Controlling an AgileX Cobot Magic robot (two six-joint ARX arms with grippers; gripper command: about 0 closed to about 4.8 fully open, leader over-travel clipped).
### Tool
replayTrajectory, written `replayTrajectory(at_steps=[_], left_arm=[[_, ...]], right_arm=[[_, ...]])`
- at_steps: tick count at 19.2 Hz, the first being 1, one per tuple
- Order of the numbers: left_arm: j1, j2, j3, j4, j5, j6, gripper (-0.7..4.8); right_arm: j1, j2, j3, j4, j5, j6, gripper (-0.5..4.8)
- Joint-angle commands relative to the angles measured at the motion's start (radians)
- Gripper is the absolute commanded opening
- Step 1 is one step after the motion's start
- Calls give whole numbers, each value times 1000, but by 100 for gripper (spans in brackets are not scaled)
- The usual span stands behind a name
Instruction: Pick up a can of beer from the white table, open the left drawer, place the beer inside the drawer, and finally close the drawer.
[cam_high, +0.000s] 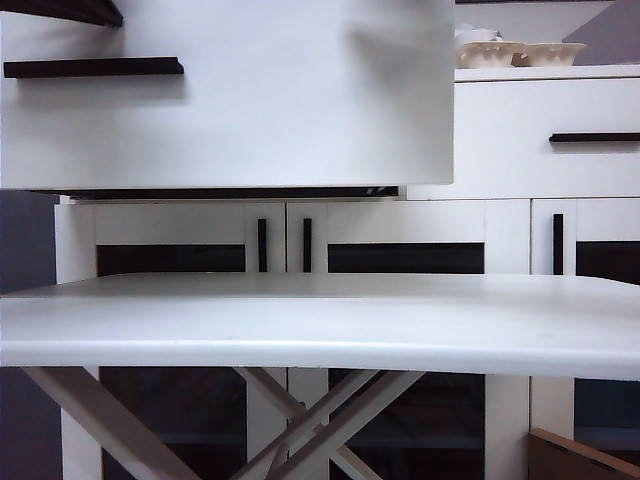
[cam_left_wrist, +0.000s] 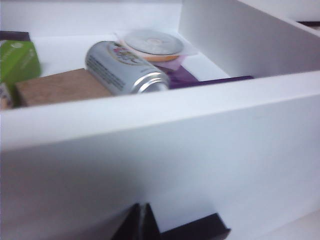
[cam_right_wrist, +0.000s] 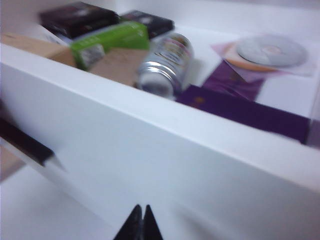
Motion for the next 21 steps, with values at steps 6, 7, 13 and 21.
replayTrajectory(at_steps=[6,7,13,21], left_arm=[[4,28,-2,107,-82,5,-6],[4,35,-2,126,-82,5,-6],[4,95,-2,193,-82,5,-6],[4,185,-2,368,-82,5,-6]], right_arm=[[-2,55,2,85,2,2,-5],[-2,59,2,100,2,2,-5],[-32,71,2,201,-2,-13,-5],[-114,129,3,259,-3,-17,-5]])
